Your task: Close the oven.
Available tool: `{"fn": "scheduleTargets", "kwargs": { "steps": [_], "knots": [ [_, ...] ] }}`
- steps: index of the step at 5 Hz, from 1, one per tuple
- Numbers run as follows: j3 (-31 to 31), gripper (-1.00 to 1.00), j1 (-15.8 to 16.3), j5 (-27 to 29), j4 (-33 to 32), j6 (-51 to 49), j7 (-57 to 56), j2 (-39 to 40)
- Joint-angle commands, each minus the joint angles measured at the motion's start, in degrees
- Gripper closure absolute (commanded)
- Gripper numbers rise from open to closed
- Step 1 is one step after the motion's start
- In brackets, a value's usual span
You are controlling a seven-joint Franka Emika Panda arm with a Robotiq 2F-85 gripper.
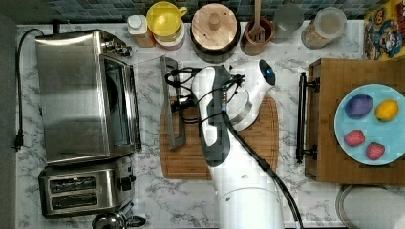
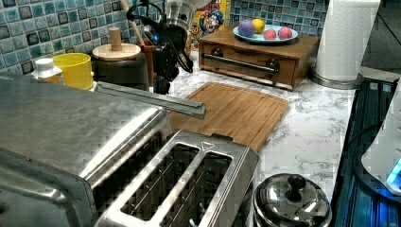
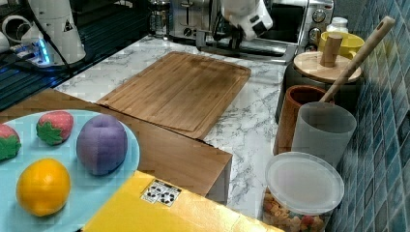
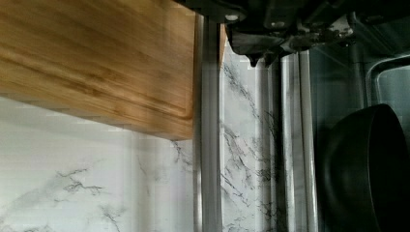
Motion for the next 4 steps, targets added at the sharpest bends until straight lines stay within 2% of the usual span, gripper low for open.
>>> {"fn": "scheduleTargets", "kwargs": {
  "steps": [1,2,4],
  "knots": [
    [6.42,1.00,17.17,-18.39,4.97,11.13,23.83,-10.39],
    [6.82,1.00,18.11,-24.15,7.06,10.47,29.91,-8.33],
    [5.87,1.00,22.74,-35.07,8.15,11.27,41.33,-10.19]
  ]
}}
